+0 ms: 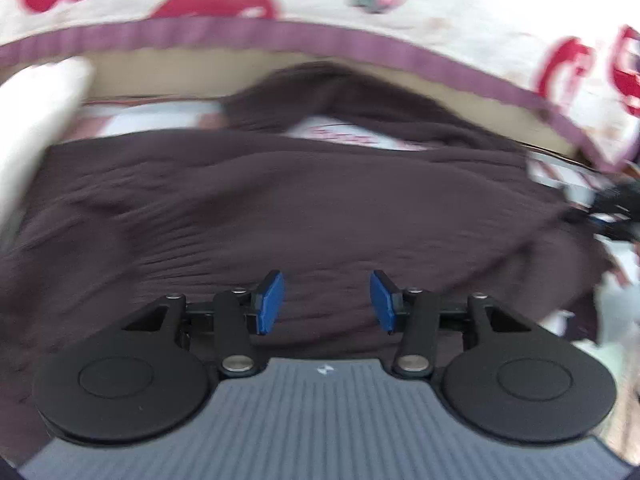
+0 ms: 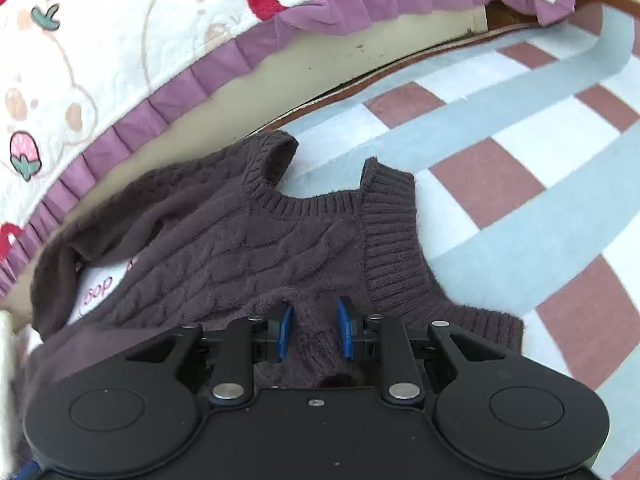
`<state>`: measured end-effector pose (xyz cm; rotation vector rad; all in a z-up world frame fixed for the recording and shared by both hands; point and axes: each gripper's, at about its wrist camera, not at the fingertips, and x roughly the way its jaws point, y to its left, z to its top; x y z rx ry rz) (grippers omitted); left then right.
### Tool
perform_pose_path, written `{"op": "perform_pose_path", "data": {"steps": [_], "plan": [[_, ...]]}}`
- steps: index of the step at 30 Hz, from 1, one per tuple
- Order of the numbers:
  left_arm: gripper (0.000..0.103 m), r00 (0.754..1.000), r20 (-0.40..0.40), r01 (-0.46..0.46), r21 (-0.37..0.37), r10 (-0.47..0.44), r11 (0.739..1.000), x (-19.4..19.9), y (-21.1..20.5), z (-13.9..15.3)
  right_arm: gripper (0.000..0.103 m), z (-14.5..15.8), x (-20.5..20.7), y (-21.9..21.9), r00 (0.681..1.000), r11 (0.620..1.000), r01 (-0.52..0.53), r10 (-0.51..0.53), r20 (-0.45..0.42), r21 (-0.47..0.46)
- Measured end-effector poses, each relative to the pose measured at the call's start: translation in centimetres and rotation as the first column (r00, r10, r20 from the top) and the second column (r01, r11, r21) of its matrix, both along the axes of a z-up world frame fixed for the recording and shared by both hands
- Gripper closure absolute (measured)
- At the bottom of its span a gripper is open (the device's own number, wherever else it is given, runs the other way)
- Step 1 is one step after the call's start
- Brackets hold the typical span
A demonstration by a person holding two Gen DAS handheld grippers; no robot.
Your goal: Fold clothes
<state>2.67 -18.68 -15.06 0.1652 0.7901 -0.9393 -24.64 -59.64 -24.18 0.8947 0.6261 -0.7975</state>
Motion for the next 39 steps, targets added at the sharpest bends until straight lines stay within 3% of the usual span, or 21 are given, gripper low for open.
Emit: {"op": "perform_pose_path", "data": {"steps": [2,4,7,12,16,18,21,22,23,24,25,28,30,32,34,36,38,39], "plan": [[0.056,0.996,-0.01,0.084,-0.031,-0.084,0.996,-1.2,-1.2,0.2,0.07,-0.3,-0.4,-0.5,0.998,0.996,-0.007,0.002,0.06,0.084],[0.055,0.986,-0.029,0.162,-0.07,-0.164,0.984,-2.4,-2.7,0.2,0.053,-1.1,-0.7,-0.8,0.996,0.985,-0.019,0.003,0.09,0.173],[0.052,0.961,-0.073,0.258,-0.106,-0.266,0.96,-3.9,-5.8,0.0,0.051,-1.9,-1.4,-1.4,0.99,0.961,-0.018,-0.021,0.139,0.275],[0.049,0.903,-0.142,0.395,-0.098,-0.405,0.914,-5.9,-12.1,-1.4,0.049,-3.1,-2.8,-2.2,0.97,0.914,-0.019,-0.082,0.23,0.404],[0.047,0.906,-0.204,0.362,-0.084,-0.372,0.928,-5.8,-15.6,-3.1,0.047,-3.7,-2.9,-2.7,0.959,0.865,-0.08,-0.068,0.274,0.495],[0.046,0.905,-0.253,0.327,-0.097,-0.341,0.94,-5.1,-16.6,-3.8,0.044,-3.6,-2.3,-2.9,0.953,0.838,-0.172,0.008,0.303,0.518],[0.044,0.871,-0.379,0.278,-0.142,-0.311,0.95,-3.6,-17.0,-4.6,0.043,-2.9,-1.0,-3.5,0.93,0.792,-0.328,0.174,0.325,0.515],[0.045,0.865,-0.389,0.277,-0.154,-0.316,0.949,-3.4,-16.9,-4.6,0.043,-2.3,-0.5,-3.7,0.921,0.794,-0.369,0.243,0.303,0.483],[0.053,0.859,-0.399,0.276,-0.166,-0.32,0.947,-3.3,-16.9,-4.7,0.043,-1.7,-0.1,-3.9,0.91,0.796,-0.407,0.311,0.275,0.447],[0.068,0.854,-0.396,0.293,-0.17,-0.338,0.941,-3.5,-16.9,-4.6,0.043,-1.1,0.4,-3.9,0.898,0.8,-0.439,0.375,0.23,0.409],[0.094,0.849,-0.378,0.33,-0.166,-0.369,0.929,-4.0,-16.9,-4.5,0.043,-0.8,0.8,-3.6,0.879,0.794,-0.476,0.439,0.184,0.379],[0.094,0.842,-0.371,0.349,-0.179,-0.391,0.92,-4.9,-16.3,-4.2,0.043,-0.5,2.2,-2.6,0.789,0.741,-0.597,0.612,0.056,0.309],[0.094,0.839,-0.373,0.348,-0.191,-0.396,0.918,-5.4,-15.8,-4.0,0.041,-0.9,2.9,-1.5,0.71,0.674,-0.683,0.703,0.039,0.28],[0.091,0.857,-0.356,0.329,-0.178,-0.373,0.927,-5.4,-15.8,-3.8,0.041,-0.7,3.0,-1.1,0.649,0.616,-0.742,0.759,0.054,0.264],[0.086,0.88,-0.333,0.304,-0.156,-0.34,0.94,-5.1,-15.8,-3.7,0.041,-0.6,2.6,-1.2,0.615,0.575,-0.769,0.785,0.077,0.279],[0.072,0.894,-0.323,0.273,-0.161,-0.312,0.948,-4.8,-16.0,-3.7,0.041,-0.5,1.6,-1.4,0.598,0.551,-0.781,0.795,0.098,0.294],[0.057,0.893,-0.34,0.237,-0.203,-0.296,0.95,-4.4,-16.1,-3.9,0.042,-0.7,0.1,-1.7,0.603,0.547,-0.776,0.79,0.114,0.316],[0.054,0.886,-0.359,0.228,-0.211,-0.293,0.95,-4.3,-16.3,-4.2,0.043,-0.9,-0.2,-1.9,0.617,0.557,-0.767,0.776,0.13,0.319]]}}
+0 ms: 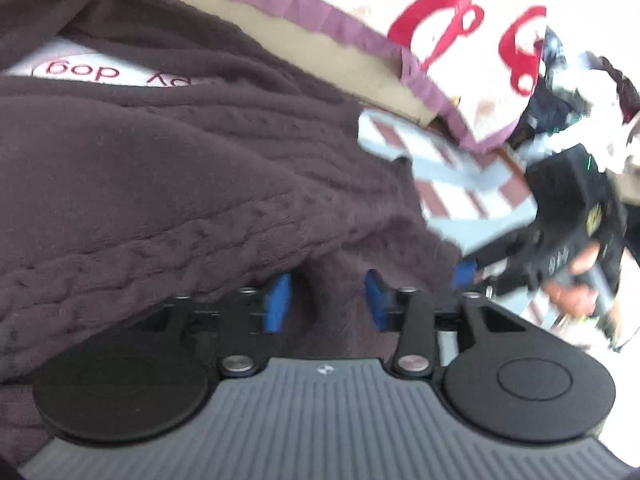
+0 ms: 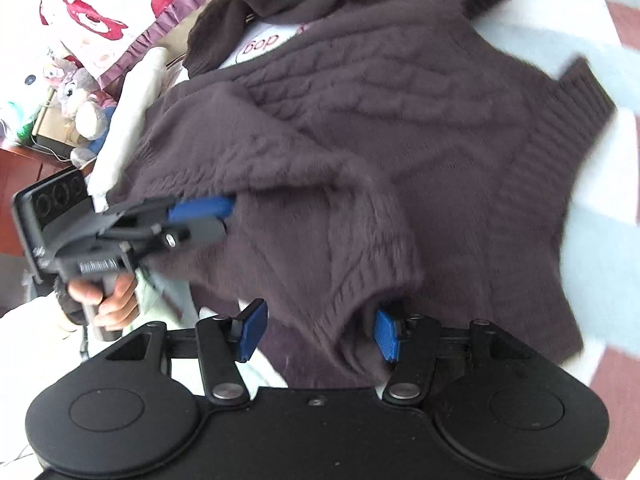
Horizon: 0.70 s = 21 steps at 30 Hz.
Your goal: Fold clothes
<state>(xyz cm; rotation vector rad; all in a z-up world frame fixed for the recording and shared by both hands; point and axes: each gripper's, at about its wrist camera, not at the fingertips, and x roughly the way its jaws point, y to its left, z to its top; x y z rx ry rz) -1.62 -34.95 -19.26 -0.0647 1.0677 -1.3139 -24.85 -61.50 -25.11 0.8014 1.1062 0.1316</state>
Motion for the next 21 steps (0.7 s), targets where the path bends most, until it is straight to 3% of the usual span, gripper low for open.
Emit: {"op": "perform_pose_path", "data": {"steps": [2,3,4,5,6,8,9,10,12,14,16,20,21], "plan": [[0.049,0.998,-0.06,0.015,0.022,-0.013,1.0,-0.1,-0.8,-1.0,0.043,-0.5,-0.4,-0.3,0.999,0.999,0.045,-0.046,0.019,0.031],[0.053,0.995,-0.092,0.031,0.026,-0.028,0.999,-0.2,-1.1,-1.5,0.042,-0.7,-0.7,-0.4,0.997,0.997,0.067,-0.069,0.028,0.047],[0.066,0.99,-0.137,0.044,0.02,-0.041,0.999,-0.4,-1.1,-1.8,0.042,-1.0,-0.9,-0.6,0.995,0.994,0.089,-0.092,0.036,0.062],[0.088,0.981,-0.19,0.044,0.009,-0.042,0.999,-0.5,-0.9,-2.0,0.042,-1.2,-1.1,-0.7,0.992,0.991,0.111,-0.115,0.044,0.079],[0.088,0.971,-0.234,0.047,0.002,-0.045,0.999,-0.6,-0.6,-2.0,0.043,-1.3,-1.1,-1.1,0.988,0.985,0.142,-0.147,0.049,0.102],[0.089,0.969,-0.236,0.063,-0.024,-0.067,0.998,-1.0,-0.2,-1.3,0.042,-1.4,-1.0,-1.8,0.975,0.967,0.206,-0.216,0.055,0.152],[0.09,0.971,-0.226,0.073,-0.036,-0.079,0.997,-1.0,0.1,-0.8,0.054,-1.0,-1.1,-1.7,0.976,0.968,0.194,-0.207,0.071,0.16],[0.09,0.969,-0.232,0.08,-0.045,-0.089,0.996,-1.1,0.3,-0.4,0.077,-0.8,-1.1,-1.4,0.981,0.968,0.169,-0.184,0.067,0.187],[0.09,0.959,-0.26,0.102,-0.065,-0.115,0.993,-1.1,0.9,0.2,0.088,-0.2,-1.2,-0.7,0.99,0.964,0.117,-0.133,0.052,0.24],[0.09,0.95,-0.273,0.138,-0.059,-0.149,0.989,-1.6,1.6,0.7,0.088,1.0,-2.0,0.1,0.996,0.979,0.061,-0.072,0.053,0.194],[0.09,0.947,-0.276,0.163,-0.028,-0.165,0.986,-2.3,2.1,0.7,0.089,1.3,-3.1,0.0,0.997,0.989,0.075,-0.076,0.003,0.128],[0.09,0.972,-0.18,0.181,0.148,-0.153,0.972,-3.9,1.2,-1.0,0.089,0.2,-3.8,0.0,0.986,0.992,0.128,-0.126,-0.109,0.012],[0.09,0.973,-0.177,0.18,0.16,-0.151,0.971,-4.1,1.2,-1.3,0.089,0.0,-3.6,0.2,0.984,0.991,0.134,-0.134,-0.113,-0.004]]}}
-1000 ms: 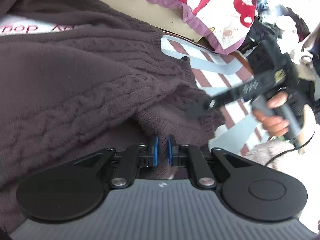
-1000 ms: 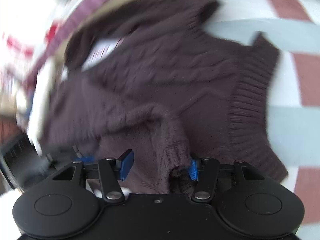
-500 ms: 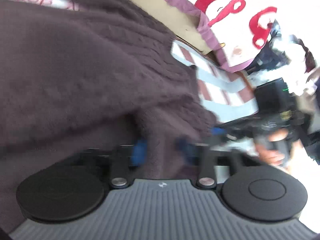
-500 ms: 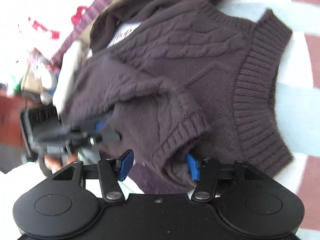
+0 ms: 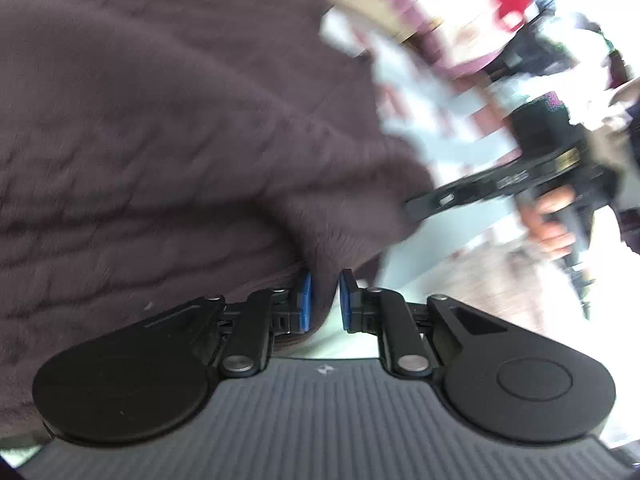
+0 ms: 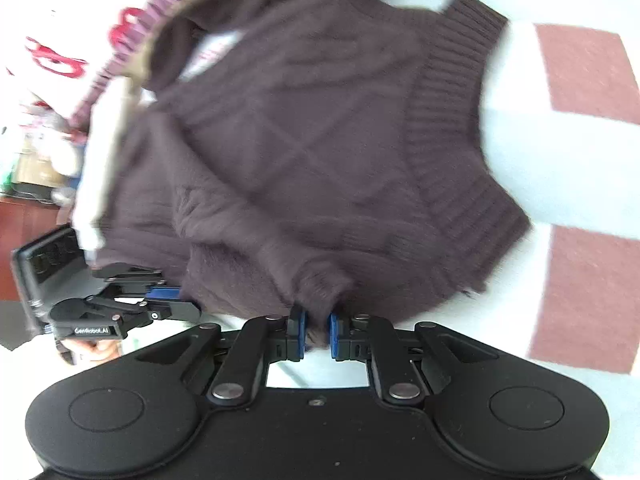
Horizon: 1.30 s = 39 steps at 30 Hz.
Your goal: Fold clothes
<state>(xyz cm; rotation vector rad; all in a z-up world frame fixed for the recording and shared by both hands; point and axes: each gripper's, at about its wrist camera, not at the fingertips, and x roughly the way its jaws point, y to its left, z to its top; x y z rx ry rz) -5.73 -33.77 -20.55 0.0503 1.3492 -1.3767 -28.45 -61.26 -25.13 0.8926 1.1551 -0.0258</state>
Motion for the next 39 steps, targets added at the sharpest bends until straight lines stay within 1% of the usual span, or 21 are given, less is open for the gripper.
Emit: {"op": "perform_pose_path", "data": {"steps": [3,5,6,7,9,10,12,16,17,18,20,21,23,25,26,28,29,30,33,36,39], "plan": [[0.088,1.0,0.026,0.006,-0.016,-0.006,1.0,-0.3,0.2,0.4,0.087,0.7,1.0,1.0,1.0,0.997,0.019,-0.02,-0.018,-0.072],[0.086,0.998,0.054,0.012,-0.034,-0.01,0.999,-0.3,0.5,1.0,0.083,1.8,1.6,1.6,0.997,0.983,0.034,-0.046,-0.062,-0.181],[0.085,0.998,0.063,0.018,-0.05,-0.015,0.999,-0.2,0.8,1.5,0.074,2.5,1.9,2.0,0.994,0.968,0.038,-0.061,-0.087,-0.248],[0.082,0.997,0.071,0.023,-0.066,-0.018,0.998,-0.1,1.2,2.0,0.069,3.8,2.1,2.3,0.987,0.939,0.093,-0.129,-0.091,-0.331],[0.08,0.997,0.072,0.023,-0.079,-0.018,0.997,0.3,1.9,2.7,0.066,6.6,2.3,2.8,0.957,0.843,0.21,-0.28,-0.071,-0.495],[0.077,0.997,0.069,0.024,-0.071,-0.019,0.997,0.5,2.2,2.8,0.066,7.8,2.7,3.5,0.95,0.818,0.27,-0.311,0.004,-0.508],[0.076,0.993,0.111,0.042,-0.05,-0.037,0.998,0.6,3.0,3.1,0.066,10.1,3.7,5.2,0.921,0.776,0.389,-0.351,0.172,-0.496],[0.068,0.955,0.292,0.066,-0.073,-0.042,0.995,0.9,5.9,4.5,0.067,9.2,6.8,9.9,0.846,0.876,0.434,-0.315,0.43,-0.212],[0.063,0.945,0.326,0.038,-0.077,-0.011,0.996,1.4,6.9,4.8,0.067,7.9,7.8,10.9,0.84,0.896,0.413,-0.304,0.449,-0.165],[0.06,0.933,0.359,0.009,-0.082,0.021,0.997,1.9,7.9,5.1,0.067,6.3,8.8,11.5,0.848,0.907,0.4,-0.313,0.427,-0.13],[0.059,0.904,0.417,-0.065,-0.088,0.096,0.994,3.2,9.9,5.6,0.065,3.4,9.9,11.6,0.884,0.903,0.412,-0.366,0.292,-0.117],[0.059,0.889,0.431,-0.136,-0.084,0.158,0.987,4.3,11.1,5.6,0.065,2.9,10.0,11.7,0.893,0.905,0.404,-0.358,0.274,-0.134],[0.058,0.854,0.425,-0.29,-0.091,0.3,0.953,6.8,13.8,5.4,0.065,2.7,10.0,12.0,0.903,0.908,0.382,-0.327,0.278,-0.172],[0.056,0.812,0.395,-0.428,-0.097,0.43,0.898,9.0,16.3,5.1,0.065,2.9,9.9,12.5,0.907,0.911,0.362,-0.294,0.303,-0.2],[0.053,0.781,0.388,-0.496,-0.091,0.489,0.864,9.9,17.3,4.9,0.065,3.0,9.9,12.6,0.91,0.913,0.351,-0.279,0.308,-0.21],[0.046,0.683,0.405,-0.652,-0.037,0.608,0.757,11.5,18.4,4.4,0.064,2.9,10.7,12.8,0.913,0.909,0.349,-0.274,0.302,-0.23],[0.046,0.649,0.405,-0.694,-0.03,0.644,0.719,12.1,18.7,4.1,0.064,2.8,11.2,12.6,0.909,0.901,0.363,-0.286,0.302,-0.239],[0.046,0.626,0.395,-0.724,-0.027,0.673,0.689,12.6,19.0,3.8,0.064,2.8,11.7,12.7,0.907,0.896,0.369,-0.287,0.309,-0.249],[0.041,0.603,0.34,-0.763,-0.017,0.721,0.646,13.3,19.4,3.0,0.064,3.3,12.1,13.4,0.904,0.883,0.363,-0.256,0.341,-0.297],[0.033,0.592,0.334,-0.768,-0.04,0.733,0.639,13.5,19.3,2.3,0.063,3.2,12.4,14.4,0.915,0.888,0.325,-0.207,0.347,-0.325],[0.027,0.592,0.366,-0.751,-0.072,0.718,0.656,14.4,18.8,1.7,0.06,3.1,13.0,15.5,0.926,0.915,0.24,-0.116,0.358,-0.324]]}}
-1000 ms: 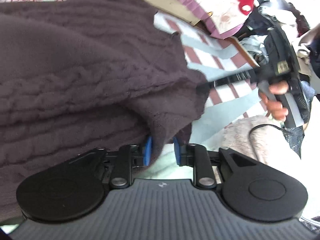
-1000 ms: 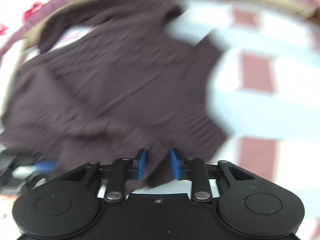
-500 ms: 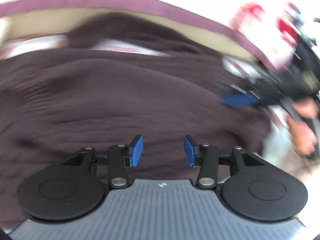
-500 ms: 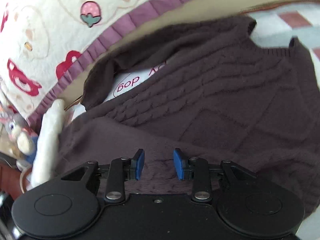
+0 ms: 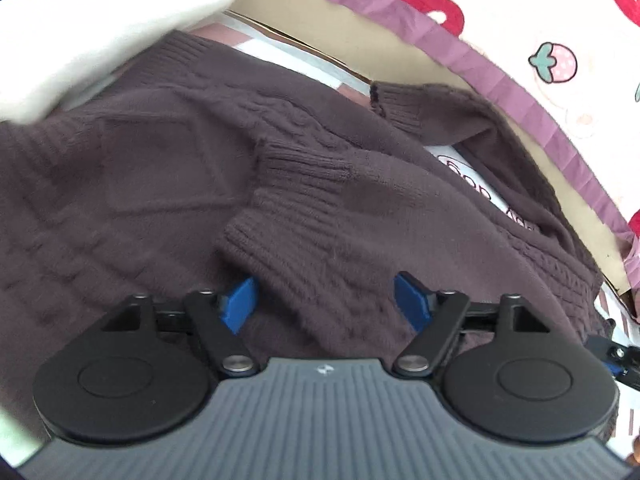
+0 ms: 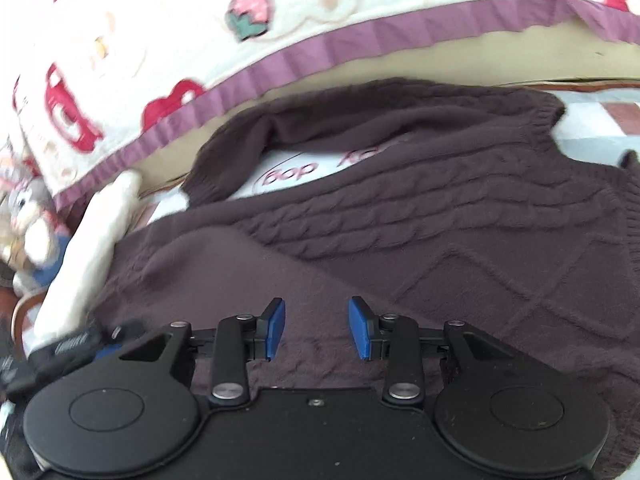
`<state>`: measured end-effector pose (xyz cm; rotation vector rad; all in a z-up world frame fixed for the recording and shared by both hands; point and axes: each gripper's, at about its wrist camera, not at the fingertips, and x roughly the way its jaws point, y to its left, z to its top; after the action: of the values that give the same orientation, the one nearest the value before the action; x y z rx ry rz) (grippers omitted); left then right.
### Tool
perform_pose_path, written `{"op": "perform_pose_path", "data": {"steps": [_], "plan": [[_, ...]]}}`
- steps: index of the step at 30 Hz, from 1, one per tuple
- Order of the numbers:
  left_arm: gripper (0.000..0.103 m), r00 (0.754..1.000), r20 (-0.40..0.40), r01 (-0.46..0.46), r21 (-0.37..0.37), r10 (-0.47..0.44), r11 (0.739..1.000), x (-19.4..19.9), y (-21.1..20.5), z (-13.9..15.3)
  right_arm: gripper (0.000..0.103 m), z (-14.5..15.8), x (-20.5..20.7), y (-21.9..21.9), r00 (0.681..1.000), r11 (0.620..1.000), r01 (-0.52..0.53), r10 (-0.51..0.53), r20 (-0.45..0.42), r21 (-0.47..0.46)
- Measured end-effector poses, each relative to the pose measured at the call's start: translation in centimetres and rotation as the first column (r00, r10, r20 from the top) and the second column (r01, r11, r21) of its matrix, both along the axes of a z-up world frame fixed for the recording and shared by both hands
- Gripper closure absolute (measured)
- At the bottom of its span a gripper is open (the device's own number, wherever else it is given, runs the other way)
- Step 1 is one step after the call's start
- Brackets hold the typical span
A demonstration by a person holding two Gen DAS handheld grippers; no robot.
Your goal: Fold clothes
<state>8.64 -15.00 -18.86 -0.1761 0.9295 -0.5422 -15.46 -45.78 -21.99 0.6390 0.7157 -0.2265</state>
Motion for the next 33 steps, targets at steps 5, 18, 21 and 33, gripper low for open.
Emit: {"op": "perform_pose_path", "data": {"steps": [5,18,21,33], "plan": [[0.096,0.994,0.086,0.062,0.06,-0.067,0.996,0.7,-0.8,0.6,0.054,0.4,0.9,4.4,0.971,0.967,-0.235,0.238,0.02,-0.101],[0.096,0.964,0.205,0.185,-0.075,-0.167,0.98,-3.4,0.9,10.2,0.041,-0.1,3.7,17.8,0.845,0.62,-0.437,0.531,-0.062,-0.652],[0.096,0.967,0.18,0.205,-0.144,-0.178,0.968,-3.7,1.8,11.0,0.065,-0.5,3.5,18.4,0.882,0.524,-0.372,0.456,-0.116,-0.767],[0.074,0.957,0.272,0.19,-0.314,-0.104,0.93,-5.1,4.8,13.1,0.092,4.3,3.5,5.0,0.918,0.885,-0.233,0.338,0.21,-0.404]]}}
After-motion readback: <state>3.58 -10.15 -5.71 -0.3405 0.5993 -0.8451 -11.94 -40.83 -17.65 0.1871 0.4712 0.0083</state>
